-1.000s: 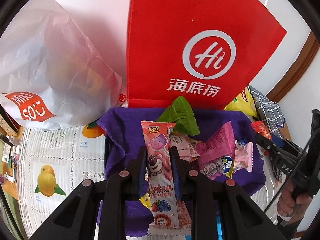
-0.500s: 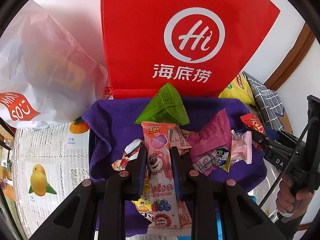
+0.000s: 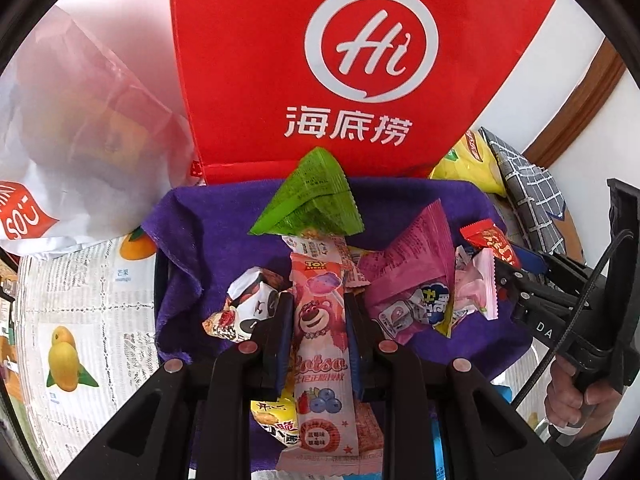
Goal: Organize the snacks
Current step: 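Open the right tool onto the towel while the left tool releases the candy stick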
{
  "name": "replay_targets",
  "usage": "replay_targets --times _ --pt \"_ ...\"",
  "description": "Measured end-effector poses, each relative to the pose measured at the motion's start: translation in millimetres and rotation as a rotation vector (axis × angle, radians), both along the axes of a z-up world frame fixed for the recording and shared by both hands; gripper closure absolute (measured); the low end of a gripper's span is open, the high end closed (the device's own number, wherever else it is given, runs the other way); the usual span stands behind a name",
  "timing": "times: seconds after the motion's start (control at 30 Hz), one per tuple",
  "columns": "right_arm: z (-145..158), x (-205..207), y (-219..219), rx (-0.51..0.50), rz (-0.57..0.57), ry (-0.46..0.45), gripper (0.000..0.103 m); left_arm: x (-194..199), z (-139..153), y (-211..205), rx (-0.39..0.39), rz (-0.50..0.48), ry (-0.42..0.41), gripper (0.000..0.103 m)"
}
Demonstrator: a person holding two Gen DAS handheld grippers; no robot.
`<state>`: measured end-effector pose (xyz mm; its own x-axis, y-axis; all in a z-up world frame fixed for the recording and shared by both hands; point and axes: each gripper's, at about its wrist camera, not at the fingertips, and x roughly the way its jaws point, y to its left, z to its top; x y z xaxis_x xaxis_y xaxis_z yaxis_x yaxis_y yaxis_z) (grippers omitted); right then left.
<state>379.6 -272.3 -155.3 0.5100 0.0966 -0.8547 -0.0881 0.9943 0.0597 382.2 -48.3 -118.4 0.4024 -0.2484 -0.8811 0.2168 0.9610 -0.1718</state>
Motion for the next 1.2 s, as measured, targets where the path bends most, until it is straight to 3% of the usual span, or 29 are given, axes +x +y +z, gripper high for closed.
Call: replay_targets --times 0.47,0.67,0.93,1.2 --pt "-5 3 2 -0.010 0.006 0.017 0.059 -2 -1 -7 0.015 -0.019 0.000 0.078" --pt "-4 2 0 -0.017 -0.002 0.012 0.054 -5 1 -9 0.023 -0.028 -0.016 0.075" --pt "11 -5 -1 0.001 -0.013 -0.043 0.045 -9 12 -7 0.025 -0.027 -0.054 0.053" --pt "31 -12 -2 0.029 -0.032 -0.100 0.037 -13 23 -7 0.040 -0.030 -0.084 0.040"
